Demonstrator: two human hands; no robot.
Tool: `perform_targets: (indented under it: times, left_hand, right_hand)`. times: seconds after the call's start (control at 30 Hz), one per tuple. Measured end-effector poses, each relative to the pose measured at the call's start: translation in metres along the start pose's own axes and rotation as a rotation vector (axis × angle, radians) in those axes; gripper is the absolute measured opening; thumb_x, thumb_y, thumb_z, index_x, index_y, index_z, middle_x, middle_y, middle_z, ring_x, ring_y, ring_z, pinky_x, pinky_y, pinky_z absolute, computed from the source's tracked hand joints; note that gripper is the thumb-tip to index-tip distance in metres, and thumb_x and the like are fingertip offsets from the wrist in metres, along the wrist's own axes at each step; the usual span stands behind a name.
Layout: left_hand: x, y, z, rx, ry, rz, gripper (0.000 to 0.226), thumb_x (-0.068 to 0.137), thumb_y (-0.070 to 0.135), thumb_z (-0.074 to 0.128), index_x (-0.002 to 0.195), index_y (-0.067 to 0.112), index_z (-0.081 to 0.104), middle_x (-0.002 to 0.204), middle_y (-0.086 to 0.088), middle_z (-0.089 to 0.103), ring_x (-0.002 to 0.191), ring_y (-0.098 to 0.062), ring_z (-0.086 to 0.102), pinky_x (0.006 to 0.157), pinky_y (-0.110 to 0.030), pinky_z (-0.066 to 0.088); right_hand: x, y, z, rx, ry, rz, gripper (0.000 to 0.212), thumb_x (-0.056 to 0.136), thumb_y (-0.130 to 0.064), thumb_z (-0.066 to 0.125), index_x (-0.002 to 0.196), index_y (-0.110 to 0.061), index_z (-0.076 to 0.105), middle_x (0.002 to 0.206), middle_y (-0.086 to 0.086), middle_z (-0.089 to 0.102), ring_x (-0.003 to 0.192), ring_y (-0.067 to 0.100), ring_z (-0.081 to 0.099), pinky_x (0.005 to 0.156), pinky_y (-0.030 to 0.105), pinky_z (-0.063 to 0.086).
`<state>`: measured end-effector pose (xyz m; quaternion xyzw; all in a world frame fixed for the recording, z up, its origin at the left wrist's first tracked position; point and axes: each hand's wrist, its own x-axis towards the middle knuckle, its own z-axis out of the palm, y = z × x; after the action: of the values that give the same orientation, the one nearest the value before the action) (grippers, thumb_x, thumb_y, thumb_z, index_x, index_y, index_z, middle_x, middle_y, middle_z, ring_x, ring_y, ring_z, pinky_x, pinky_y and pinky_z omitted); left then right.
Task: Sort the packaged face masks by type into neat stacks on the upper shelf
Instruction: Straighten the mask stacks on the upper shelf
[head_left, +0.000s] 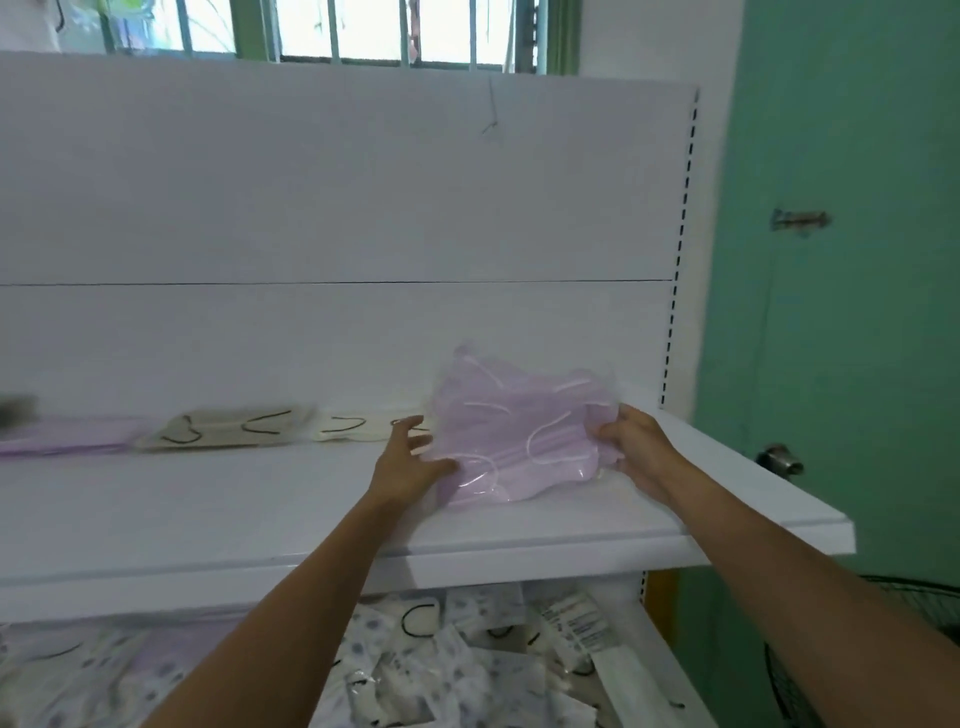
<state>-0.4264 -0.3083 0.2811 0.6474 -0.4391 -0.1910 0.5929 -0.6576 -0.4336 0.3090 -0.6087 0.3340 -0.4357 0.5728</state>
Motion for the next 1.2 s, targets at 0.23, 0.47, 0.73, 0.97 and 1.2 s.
perform_targets:
  times: [0.23, 0.47, 0.73, 0.97, 1.2]
  left_hand:
    - [-0.003, 0.025, 0.021, 0.069, 0.067, 0.170, 0.067, 0.071, 0.022, 0.081, 0.125, 0.024, 0.041, 0.109, -0.002, 0.057, 0.095, -0.021, 0.058, 0.080, -0.026, 0.046]
    - [-0.006, 0.009, 0.029, 0.162, -0.015, 0.140, 0.088, 0.071, 0.011, 0.079, 0.138, 0.026, 0.024, 0.108, -0.011, 0.055, 0.097, -0.027, 0.057, 0.083, -0.032, 0.048]
    - [-0.009, 0.010, 0.027, 0.253, 0.074, 0.137, 0.032, 0.077, 0.036, 0.074, 0.070, 0.012, 0.053, 0.064, 0.000, 0.051, 0.061, -0.017, 0.046, 0.056, -0.026, 0.036]
    - [-0.008, 0.010, 0.021, -0.084, -0.054, 0.081, 0.078, 0.050, 0.040, 0.079, 0.116, 0.016, 0.047, 0.102, 0.001, 0.060, 0.090, -0.013, 0.059, 0.070, -0.024, 0.047]
    - [0.002, -0.004, 0.022, -0.039, -0.021, -0.013, 0.091, 0.047, 0.064, 0.083, 0.120, 0.022, 0.048, 0.110, -0.005, 0.064, 0.099, -0.023, 0.064, 0.087, -0.047, 0.053]
  right_hand:
    - [-0.006, -0.005, -0.019, -0.126, -0.089, -0.003, 0.028, 0.087, -0.033, 0.062, 0.111, -0.018, 0.058, 0.108, -0.004, 0.061, 0.099, 0.014, 0.056, 0.082, 0.036, 0.041]
    - [-0.010, 0.016, -0.028, -0.117, -0.027, -0.083, 0.040, 0.075, -0.013, 0.077, 0.111, -0.017, 0.061, 0.115, 0.004, 0.066, 0.101, 0.018, 0.064, 0.091, 0.033, 0.051]
    - [-0.013, 0.018, -0.022, -0.025, -0.011, -0.146, 0.048, 0.073, -0.002, 0.076, 0.114, -0.014, 0.056, 0.110, 0.002, 0.065, 0.090, 0.005, 0.062, 0.066, 0.010, 0.049]
    - [-0.001, 0.018, -0.017, -0.077, -0.073, -0.087, 0.077, 0.071, -0.006, 0.079, 0.136, -0.025, 0.042, 0.132, 0.000, 0.046, 0.119, 0.018, 0.048, 0.091, 0.025, 0.041]
    - [0.000, 0.016, -0.005, 0.021, 0.069, -0.118, 0.055, 0.076, -0.003, 0.074, 0.125, -0.016, 0.053, 0.116, 0.002, 0.056, 0.105, 0.018, 0.055, 0.069, 0.015, 0.042]
